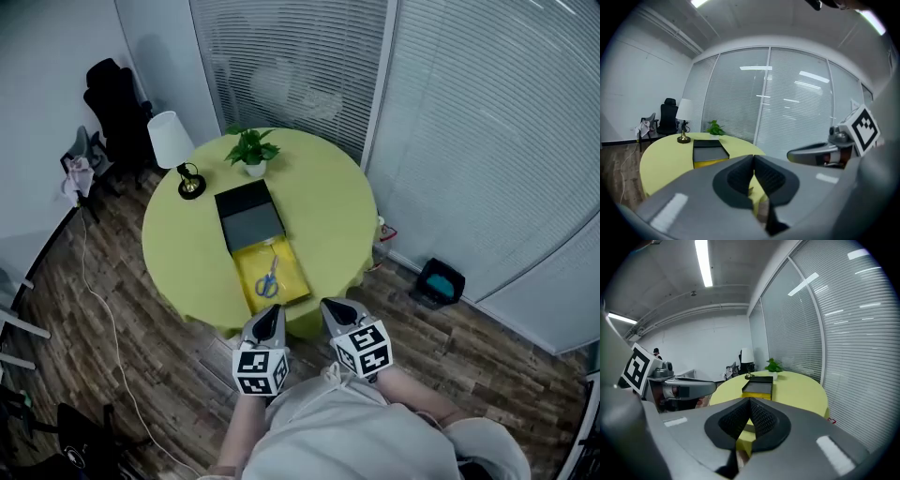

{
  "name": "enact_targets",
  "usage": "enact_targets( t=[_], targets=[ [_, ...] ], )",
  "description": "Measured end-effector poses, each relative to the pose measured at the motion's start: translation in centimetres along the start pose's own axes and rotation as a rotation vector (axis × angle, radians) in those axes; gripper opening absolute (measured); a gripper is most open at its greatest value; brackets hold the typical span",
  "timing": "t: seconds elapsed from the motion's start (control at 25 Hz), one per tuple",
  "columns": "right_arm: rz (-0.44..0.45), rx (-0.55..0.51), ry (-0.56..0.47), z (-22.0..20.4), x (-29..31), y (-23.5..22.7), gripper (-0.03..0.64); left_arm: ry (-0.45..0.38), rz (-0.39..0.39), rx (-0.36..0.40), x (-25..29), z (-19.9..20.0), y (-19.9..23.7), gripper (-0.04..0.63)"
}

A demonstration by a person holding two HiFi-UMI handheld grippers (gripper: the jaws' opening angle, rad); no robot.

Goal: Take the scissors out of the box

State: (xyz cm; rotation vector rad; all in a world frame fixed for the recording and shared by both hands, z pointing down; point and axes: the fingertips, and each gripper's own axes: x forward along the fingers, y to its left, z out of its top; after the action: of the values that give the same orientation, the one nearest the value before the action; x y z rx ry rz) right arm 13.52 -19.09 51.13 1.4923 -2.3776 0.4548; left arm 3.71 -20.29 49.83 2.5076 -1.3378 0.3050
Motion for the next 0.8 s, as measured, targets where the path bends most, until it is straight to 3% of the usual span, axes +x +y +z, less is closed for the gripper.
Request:
enact_targets(
  t=[0.4,0.8],
  targets=[
    [0.102,0.031,0.065,0.8,5.6,-5.1,0.0,0.124,0.128,-0.036,6.7,-0.4,2.4,0.006],
    [0.116,0.02,0.129,3.1,14.1,-7.2,0.0,0.276,0.148,-0.109,12.4,-2.0,9.8,0.006]
  ],
)
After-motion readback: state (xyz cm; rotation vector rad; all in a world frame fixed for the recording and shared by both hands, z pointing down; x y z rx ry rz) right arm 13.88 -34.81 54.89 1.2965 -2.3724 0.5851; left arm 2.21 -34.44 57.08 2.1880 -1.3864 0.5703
